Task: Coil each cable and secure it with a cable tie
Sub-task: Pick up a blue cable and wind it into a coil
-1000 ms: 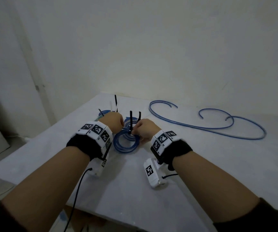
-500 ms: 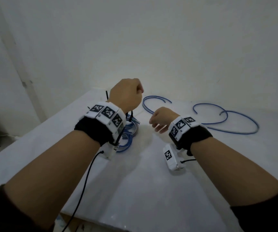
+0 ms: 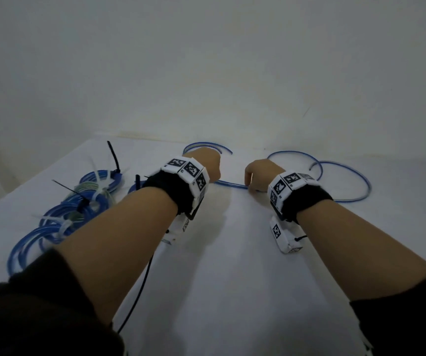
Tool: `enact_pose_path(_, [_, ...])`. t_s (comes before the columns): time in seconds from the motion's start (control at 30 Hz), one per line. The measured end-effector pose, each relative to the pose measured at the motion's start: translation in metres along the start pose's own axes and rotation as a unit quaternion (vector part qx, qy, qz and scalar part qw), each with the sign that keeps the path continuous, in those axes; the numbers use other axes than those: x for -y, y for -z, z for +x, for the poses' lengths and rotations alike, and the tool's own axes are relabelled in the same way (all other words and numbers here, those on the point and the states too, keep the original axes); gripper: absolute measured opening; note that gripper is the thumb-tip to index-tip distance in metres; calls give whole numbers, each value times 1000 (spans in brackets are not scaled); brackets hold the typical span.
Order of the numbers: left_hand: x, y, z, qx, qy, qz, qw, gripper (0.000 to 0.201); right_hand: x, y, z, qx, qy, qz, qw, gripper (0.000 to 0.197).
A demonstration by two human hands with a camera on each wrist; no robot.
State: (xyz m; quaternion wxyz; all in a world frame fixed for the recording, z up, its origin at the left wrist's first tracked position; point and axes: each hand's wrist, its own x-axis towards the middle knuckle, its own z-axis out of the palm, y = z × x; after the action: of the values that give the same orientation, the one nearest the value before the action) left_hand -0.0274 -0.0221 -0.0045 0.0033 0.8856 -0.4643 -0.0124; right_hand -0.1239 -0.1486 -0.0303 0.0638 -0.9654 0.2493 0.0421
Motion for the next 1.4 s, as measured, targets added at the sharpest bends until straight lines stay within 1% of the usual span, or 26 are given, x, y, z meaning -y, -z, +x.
enact_pose_path(0.07, [-1, -7, 8, 11, 3, 2, 1000, 14, -6, -3, 5, 3, 17, 0, 1000, 19])
enact_pose_path(0.17, [-5, -11, 13, 27, -3, 8, 1000, 24, -11, -3, 8, 25, 31, -15, 999, 18])
enact_pose_path(0.23, [-9, -10, 14, 30, -13, 16, 999, 28, -15, -1, 6, 23, 44, -15, 999, 13])
enact_pose_path(0.3, [-11, -8, 13, 26, -22, 20, 999, 32, -19, 2, 0, -3, 60, -7, 998, 6])
enact_pose_path(0.47, [-12, -5, 12, 12, -26, 12, 1000, 36, -30, 10, -14, -73, 76, -2, 994, 10])
enact_pose_path(0.57, [-11, -4, 9, -20, -28, -5, 999, 38, -32, 16, -24, -107, 78, 14, 991, 13])
enact_pose_path(0.67, [-12, -4, 6, -65, -14, -45, 997, 35, -34, 22, -35, -158, 77, 63, 982, 14])
enact_pose_path(0.8, [-16, 2, -1, -134, -9, -115, 984, 25, -35, 33, -50, -234, 85, 171, 953, 15])
enact_pose_path(0.9, [-16, 10, -6, -169, -12, -136, 976, 18, -34, 41, -58, -284, 84, 241, 924, 12])
enact_pose_path(0.97, [-14, 14, -9, -171, -10, -140, 975, 18, -35, 49, -63, -319, 76, 294, 898, 9])
enact_pose_path(1.1, [-3, 17, -16, -152, 6, -149, 977, 20, -40, 63, -71, -387, 42, 372, 843, 14])
enact_pose_path(1.17, [2, 19, -21, -145, 15, -168, 975, 24, -42, 68, -75, -415, 28, 383, 824, 14])
enact_pose_path(1.2, [3, 21, -23, -152, 19, -192, 969, 25, -44, 70, -78, -424, 21, 381, 822, 15])
enact_pose_path(1.23, [3, 22, -26, -164, 22, -228, 960, 24, -45, 71, -80, -427, 12, 369, 825, 15])
enact_pose_path(1.27, [3, 25, -29, -182, 20, -267, 946, 21, -46, 72, -81, -424, -2, 346, 837, 16])
enact_pose_path(1.37, [-3, 33, -37, -235, 5, -360, 903, 16, -46, 70, -83, -377, -70, 238, 892, 19])
enact_pose_path(1.4, [-4, 36, -40, -248, -1, -379, 891, 15, -42, 70, -86, -364, -91, 203, 904, 23])
